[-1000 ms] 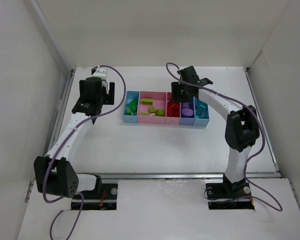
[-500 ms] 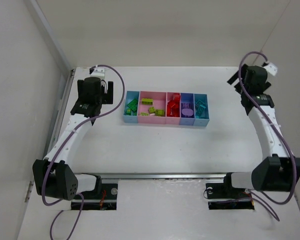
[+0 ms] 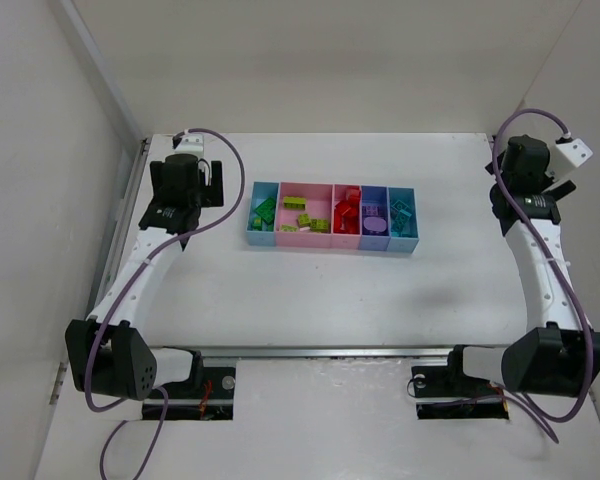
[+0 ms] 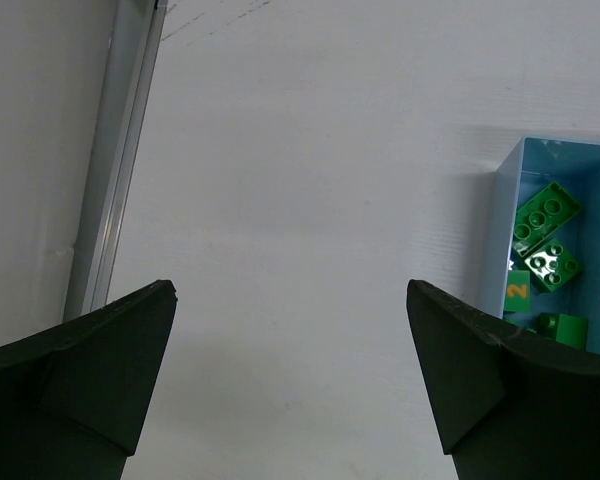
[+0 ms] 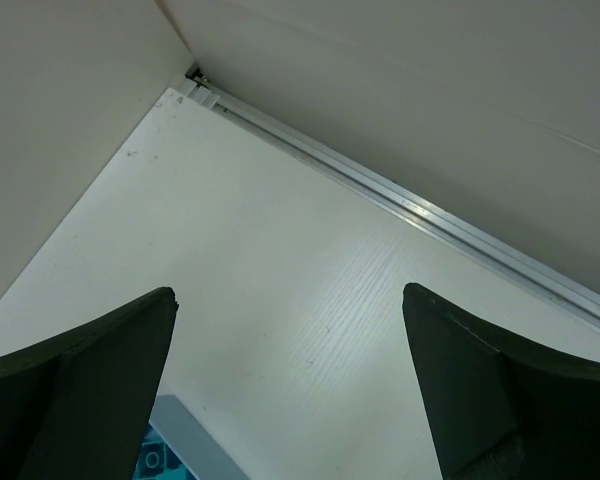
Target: Sort the legos into containers by color
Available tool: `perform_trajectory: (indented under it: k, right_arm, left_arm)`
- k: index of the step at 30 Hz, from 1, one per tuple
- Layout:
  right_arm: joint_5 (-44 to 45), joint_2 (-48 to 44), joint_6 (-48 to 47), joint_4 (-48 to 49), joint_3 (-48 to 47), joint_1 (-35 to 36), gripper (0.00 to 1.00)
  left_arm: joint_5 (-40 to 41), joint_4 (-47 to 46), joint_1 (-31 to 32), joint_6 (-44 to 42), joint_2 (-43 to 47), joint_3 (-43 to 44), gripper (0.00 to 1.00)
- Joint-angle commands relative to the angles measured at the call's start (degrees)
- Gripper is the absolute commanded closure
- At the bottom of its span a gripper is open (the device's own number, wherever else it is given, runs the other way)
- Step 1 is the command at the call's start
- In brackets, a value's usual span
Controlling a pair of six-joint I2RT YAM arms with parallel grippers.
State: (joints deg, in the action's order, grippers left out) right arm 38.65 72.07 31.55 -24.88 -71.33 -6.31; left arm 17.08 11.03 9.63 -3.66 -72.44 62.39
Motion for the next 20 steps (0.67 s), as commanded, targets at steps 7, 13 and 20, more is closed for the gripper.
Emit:
perform_trajectory:
  k: [7, 13, 20]
  right_arm:
    - [1.6, -0.71, 0.88, -2.36, -2.77, -0.02, 0.0]
    - [1.6, -2.55, 0.88, -1.75, -2.23, -0.02, 0.0]
    - [1.34, -3.07, 1.41, -1.05, -2.23, -0.02, 0.0]
  left_arm:
    - [0.41, 0.22, -0.22, 2.43, 0.99, 2.03, 0.0]
    - [0.41, 0.22, -0.22, 2.43, 1.52, 1.51, 0.0]
    - [0.41, 0.22, -0.22, 2.96, 2.04, 0.89, 0.0]
